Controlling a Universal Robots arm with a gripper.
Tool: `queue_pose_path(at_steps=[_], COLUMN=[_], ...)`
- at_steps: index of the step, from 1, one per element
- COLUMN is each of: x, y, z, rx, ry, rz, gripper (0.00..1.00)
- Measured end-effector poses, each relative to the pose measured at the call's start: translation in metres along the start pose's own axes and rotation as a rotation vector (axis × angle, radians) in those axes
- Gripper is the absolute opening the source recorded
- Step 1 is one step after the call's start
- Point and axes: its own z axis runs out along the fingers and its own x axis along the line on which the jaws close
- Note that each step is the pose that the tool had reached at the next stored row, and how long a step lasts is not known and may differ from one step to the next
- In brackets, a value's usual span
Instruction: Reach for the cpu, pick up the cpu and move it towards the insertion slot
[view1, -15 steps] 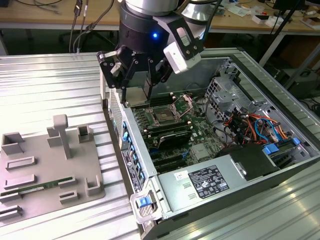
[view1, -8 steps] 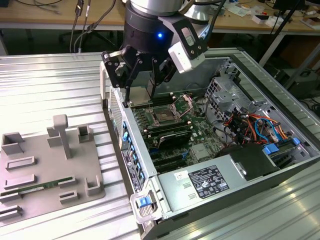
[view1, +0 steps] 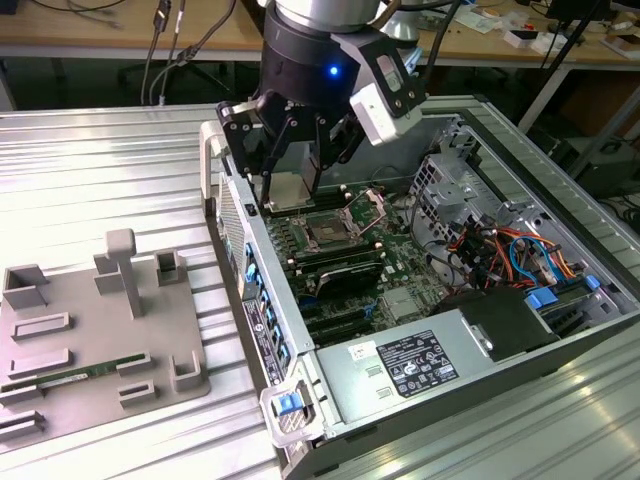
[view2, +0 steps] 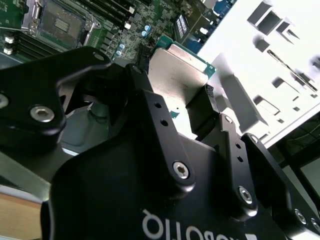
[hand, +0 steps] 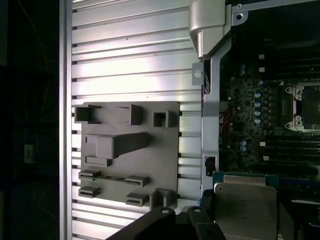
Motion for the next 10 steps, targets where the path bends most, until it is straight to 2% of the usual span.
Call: queue_pose_path(at_steps=[10], x=[-0.0133], y=[-0.0003], z=[-0.0001], rx=[0.0], ry=[0.0001], rz=[0.0], gripper=[0.55])
